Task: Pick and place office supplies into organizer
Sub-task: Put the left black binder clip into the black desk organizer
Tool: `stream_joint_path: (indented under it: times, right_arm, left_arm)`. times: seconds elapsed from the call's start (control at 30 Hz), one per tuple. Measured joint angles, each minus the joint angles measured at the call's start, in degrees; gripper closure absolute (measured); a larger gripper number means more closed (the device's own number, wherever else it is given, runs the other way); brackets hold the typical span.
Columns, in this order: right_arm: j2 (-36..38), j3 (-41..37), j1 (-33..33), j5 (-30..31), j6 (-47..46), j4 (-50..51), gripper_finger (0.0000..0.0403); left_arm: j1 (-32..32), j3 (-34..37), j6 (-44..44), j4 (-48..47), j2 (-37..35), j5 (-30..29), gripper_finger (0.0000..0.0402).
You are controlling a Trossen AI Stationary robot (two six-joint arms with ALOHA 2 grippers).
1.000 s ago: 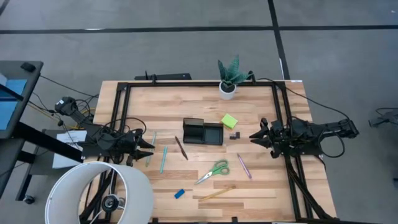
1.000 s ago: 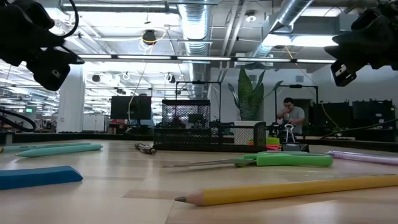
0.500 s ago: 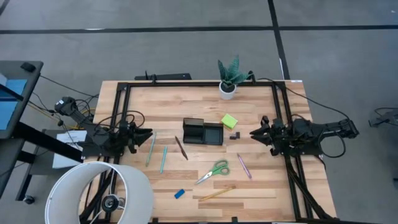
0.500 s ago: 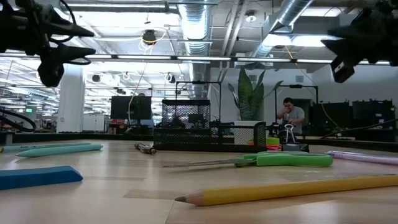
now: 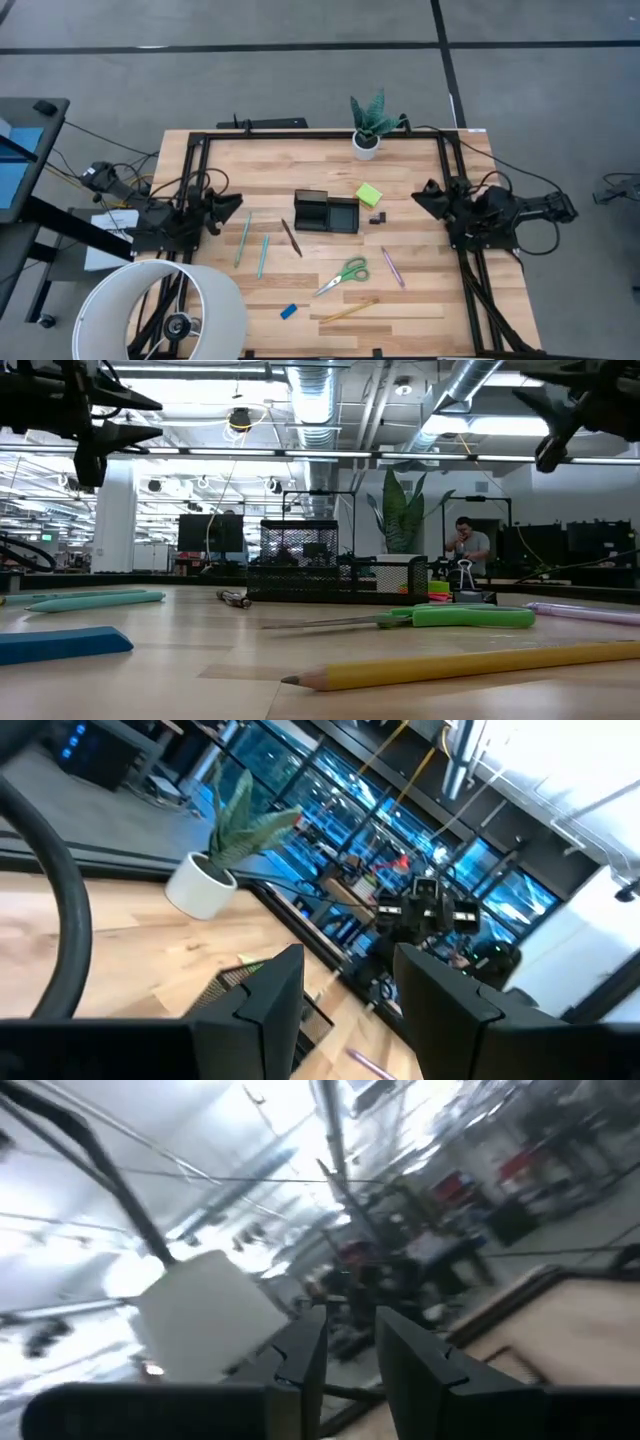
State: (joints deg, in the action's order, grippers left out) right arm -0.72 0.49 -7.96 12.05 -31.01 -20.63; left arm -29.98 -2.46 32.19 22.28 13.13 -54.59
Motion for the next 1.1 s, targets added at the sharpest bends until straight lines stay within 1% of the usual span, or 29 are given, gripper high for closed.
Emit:
stream_joint_path:
  times: [0.07,0.13,0.23,0.33,0.47,0.63,0.7,0.8,0.93,1.1]
  right_arm:
    - [-0.27,0.05,0.55,0.08,2.44,1.83,0.0321]
    - [-1.49,0.04,1.34,0.11,2.82,4.91,0.0320]
    - [-5.62,0.07,2.96,0.13,2.35,8.10,0.0310]
    - [-10.40,0.02,5.14,0.30,2.18,11.44,0.0286]
    - [-16.96,0.02,7.61,0.00,2.87,11.60,0.0242]
    - [-23.80,0.04,8.48,0.01,16.07,11.37,0.0196]
    - [-26.28,0.04,8.48,0.00,18.24,11.01,0.0187]
    - [-29.60,0.04,8.48,-0.54,18.43,9.46,0.0181]
    - [-34.30,0.04,8.48,-4.43,19.06,4.32,0.0182]
    - [-41.66,0.07,9.01,-4.63,20.83,-0.37,0.0191]
  left_arm:
    - [0.80,0.00,-1.14,-0.02,0.00,0.15,0.0252]
    - [1.49,0.00,-1.89,-0.02,0.00,0.20,0.0252]
    - [2.61,0.00,-1.76,-0.02,0.00,0.15,0.0252]
    - [3.57,-0.02,-2.46,-0.66,0.00,0.09,0.0252]
    - [5.13,-0.03,-2.81,-1.24,0.00,-0.56,0.0252]
    - [7.09,-0.05,-2.53,-4.31,0.00,-2.26,0.0252]
    - [7.80,-0.07,-1.85,-5.82,0.00,-2.89,0.0252]
    - [8.68,-0.07,-1.10,-7.36,0.02,-3.14,0.0252]
    - [9.33,-0.07,0.38,-7.99,0.02,-3.14,0.0252]
    - [10.01,-0.07,1.22,-8.95,0.00,-3.19,0.0252]
